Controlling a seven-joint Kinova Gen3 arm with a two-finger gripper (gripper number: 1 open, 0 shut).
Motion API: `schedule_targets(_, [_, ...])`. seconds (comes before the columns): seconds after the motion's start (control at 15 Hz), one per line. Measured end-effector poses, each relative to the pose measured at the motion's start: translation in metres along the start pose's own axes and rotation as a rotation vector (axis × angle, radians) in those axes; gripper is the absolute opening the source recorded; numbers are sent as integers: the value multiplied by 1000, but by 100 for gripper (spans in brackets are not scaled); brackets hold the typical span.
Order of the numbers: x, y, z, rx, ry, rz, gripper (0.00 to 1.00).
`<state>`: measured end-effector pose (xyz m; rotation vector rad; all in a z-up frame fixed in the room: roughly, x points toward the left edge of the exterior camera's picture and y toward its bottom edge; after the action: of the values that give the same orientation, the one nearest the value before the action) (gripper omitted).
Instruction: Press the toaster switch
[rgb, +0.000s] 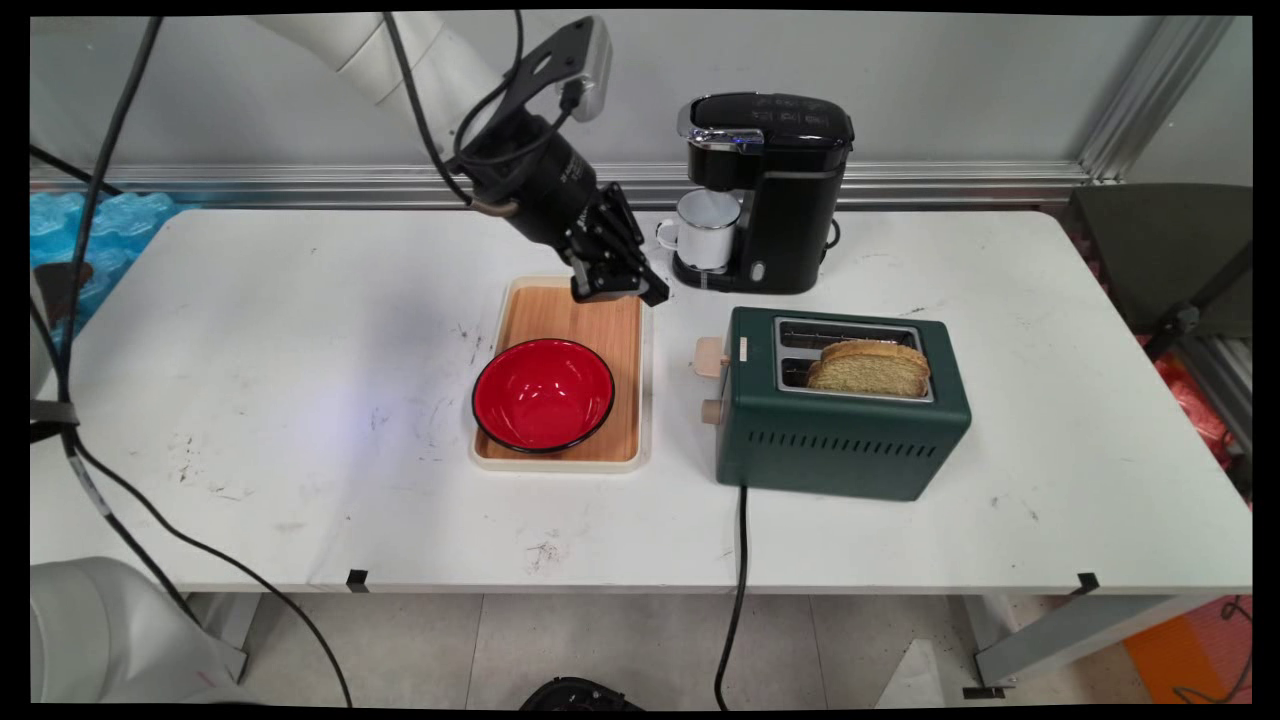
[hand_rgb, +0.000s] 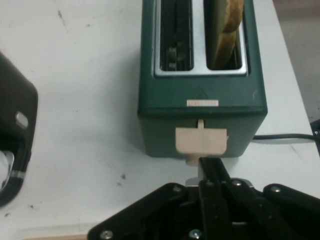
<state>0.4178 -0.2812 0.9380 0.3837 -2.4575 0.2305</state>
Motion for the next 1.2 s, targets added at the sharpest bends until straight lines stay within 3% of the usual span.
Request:
schedule_targets(0.33, [13, -3, 16, -18, -10, 4, 0])
schedule_targets(1.2, [20, 3, 72, -6, -68, -74, 0])
